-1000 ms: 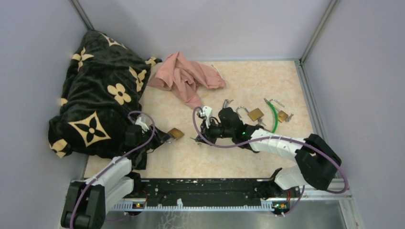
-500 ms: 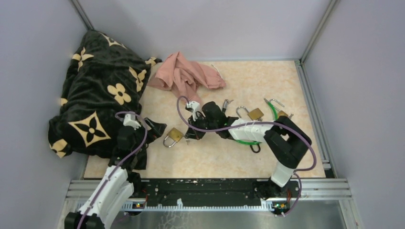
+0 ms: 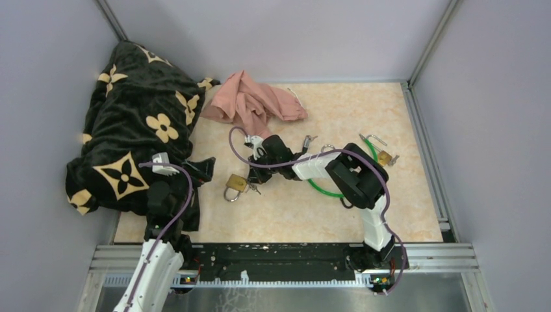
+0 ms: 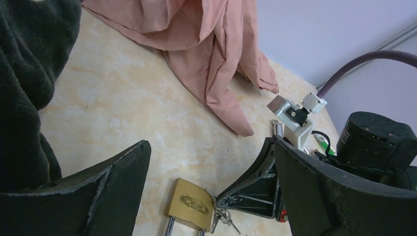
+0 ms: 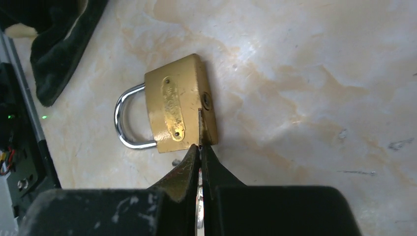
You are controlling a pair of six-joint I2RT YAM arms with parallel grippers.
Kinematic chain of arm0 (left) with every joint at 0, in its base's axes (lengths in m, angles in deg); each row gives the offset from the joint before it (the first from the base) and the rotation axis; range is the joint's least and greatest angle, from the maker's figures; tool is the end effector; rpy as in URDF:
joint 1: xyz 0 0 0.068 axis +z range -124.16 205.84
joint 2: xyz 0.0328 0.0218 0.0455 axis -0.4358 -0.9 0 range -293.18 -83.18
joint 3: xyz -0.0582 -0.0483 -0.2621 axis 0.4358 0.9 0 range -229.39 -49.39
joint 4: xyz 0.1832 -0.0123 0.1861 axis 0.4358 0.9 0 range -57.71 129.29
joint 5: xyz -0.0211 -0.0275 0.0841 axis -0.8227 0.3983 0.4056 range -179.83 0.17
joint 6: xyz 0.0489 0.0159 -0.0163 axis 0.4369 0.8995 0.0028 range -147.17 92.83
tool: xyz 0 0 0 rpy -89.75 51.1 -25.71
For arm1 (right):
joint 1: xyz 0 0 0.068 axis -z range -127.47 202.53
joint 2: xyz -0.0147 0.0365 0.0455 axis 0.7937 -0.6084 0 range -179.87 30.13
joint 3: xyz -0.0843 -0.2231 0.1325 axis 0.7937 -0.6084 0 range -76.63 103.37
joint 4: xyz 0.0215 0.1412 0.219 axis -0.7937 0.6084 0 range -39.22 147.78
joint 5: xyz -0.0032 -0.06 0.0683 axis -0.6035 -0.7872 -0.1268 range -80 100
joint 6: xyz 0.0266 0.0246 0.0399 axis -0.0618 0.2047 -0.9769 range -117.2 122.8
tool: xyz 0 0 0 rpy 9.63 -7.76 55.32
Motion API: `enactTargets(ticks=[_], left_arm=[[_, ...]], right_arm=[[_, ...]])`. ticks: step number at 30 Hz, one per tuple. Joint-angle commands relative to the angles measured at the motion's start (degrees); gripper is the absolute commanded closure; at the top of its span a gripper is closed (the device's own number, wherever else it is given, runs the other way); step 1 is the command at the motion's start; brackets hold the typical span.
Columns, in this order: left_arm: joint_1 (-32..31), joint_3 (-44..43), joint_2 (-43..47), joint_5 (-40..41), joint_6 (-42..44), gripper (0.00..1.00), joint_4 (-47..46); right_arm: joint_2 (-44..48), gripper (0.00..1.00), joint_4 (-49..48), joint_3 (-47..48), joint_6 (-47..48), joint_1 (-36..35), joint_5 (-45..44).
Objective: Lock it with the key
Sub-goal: Place the key at the center of the board.
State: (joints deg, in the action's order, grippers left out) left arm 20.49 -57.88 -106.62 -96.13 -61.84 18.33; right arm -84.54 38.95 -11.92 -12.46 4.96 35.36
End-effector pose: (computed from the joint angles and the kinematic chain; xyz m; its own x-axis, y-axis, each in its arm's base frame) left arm 0.1384 -0.0170 0.2113 -0.1292 -0.5557 -0.8213 0.1561 0.8065 -0.5703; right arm 0.2703 0.3182 0.1389 -0.6374 -0.3446 -0.6892 -0.7530 0.4682 0.4623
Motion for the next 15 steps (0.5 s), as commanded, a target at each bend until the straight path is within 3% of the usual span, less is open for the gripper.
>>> enactTargets(ticks=[1,5,7,15], left_arm=[[0.3,1.0,1.3,-0.5,0.0,0.01,-3.2],[0.3,1.2,1.3,-1.2,-0.2,0.01,-3.8],[0.3,1.3,1.1,-1.5,-0.5,0.01,-4.0],[0.2,1.5,0.8,-2.1,-1.0,0.01,-4.5]], right_arm=[[-1.7,1.0,-0.6,3.7,-0.2,1.1,-3.3],[0.1,0.68,5.7,5.6,1.7,1.6,-4.4],[2.5,0.58,10.8,6.9,3.0,1.8,-6.7],[17.2,0.43,32.5,3.3,6.1,7.0,-32.8]])
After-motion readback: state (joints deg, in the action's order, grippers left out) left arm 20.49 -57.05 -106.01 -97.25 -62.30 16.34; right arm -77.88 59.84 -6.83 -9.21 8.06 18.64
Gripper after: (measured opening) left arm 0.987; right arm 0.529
